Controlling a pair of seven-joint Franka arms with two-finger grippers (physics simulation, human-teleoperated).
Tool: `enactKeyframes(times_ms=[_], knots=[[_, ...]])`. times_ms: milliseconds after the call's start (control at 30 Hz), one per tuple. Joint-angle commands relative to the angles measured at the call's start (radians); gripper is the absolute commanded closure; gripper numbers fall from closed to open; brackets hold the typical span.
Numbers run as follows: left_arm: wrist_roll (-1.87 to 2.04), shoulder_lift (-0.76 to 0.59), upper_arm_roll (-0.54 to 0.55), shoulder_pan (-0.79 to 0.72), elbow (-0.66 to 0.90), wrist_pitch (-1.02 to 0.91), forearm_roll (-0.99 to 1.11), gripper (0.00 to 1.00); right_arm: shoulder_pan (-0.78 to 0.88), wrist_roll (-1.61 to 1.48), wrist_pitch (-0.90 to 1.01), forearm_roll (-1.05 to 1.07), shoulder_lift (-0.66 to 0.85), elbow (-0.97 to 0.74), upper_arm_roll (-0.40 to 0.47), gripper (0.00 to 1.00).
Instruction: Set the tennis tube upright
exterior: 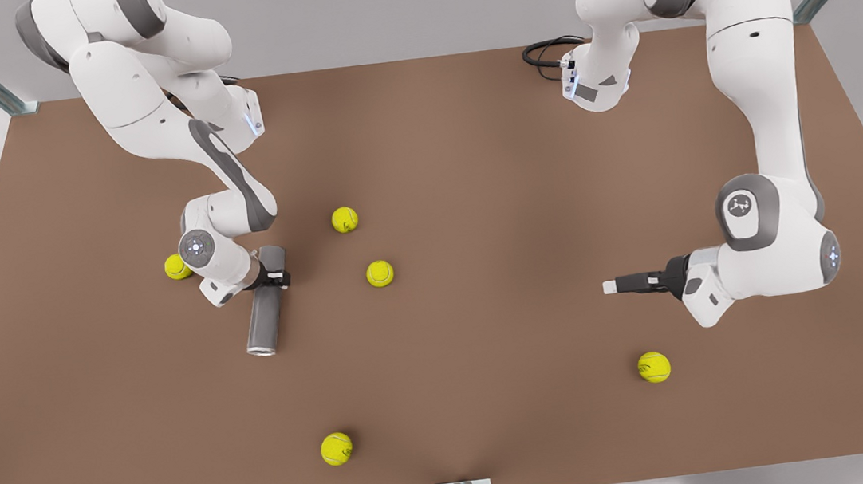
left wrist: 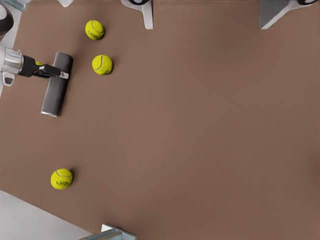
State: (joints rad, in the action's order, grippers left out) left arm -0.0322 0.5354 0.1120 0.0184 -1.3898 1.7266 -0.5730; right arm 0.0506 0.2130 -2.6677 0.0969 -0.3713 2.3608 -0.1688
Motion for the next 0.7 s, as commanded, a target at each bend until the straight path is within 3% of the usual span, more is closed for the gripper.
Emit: enactKeyframes(times_ms=[0, 267, 567, 667], knots=[[0.0, 0.0, 0.0, 0.0, 0.0, 0.001, -0.002, 0.0, -0.001, 0.0, 0.0, 0.0, 0.0, 0.0, 0.0, 0.24], [0.0, 0.001, 0.0, -0.001, 0.0, 0.002, -0.002, 0.0, -0.002, -0.007, 0.02, 0.0, 0.025, 0.0, -0.002, 0.24], [0.0, 0.006, 0.0, 0.0, 0.002, 0.002, -0.002, 0.0, -0.005, -0.124, 0.212, -0.006, 0.238, -0.041, -0.003, 0.24], [0.0, 0.006, 0.0, 0.0, 0.002, 0.002, -0.002, 0.0, -0.002, -0.181, 0.279, -0.003, 0.258, -0.104, -0.054, 0.24]])
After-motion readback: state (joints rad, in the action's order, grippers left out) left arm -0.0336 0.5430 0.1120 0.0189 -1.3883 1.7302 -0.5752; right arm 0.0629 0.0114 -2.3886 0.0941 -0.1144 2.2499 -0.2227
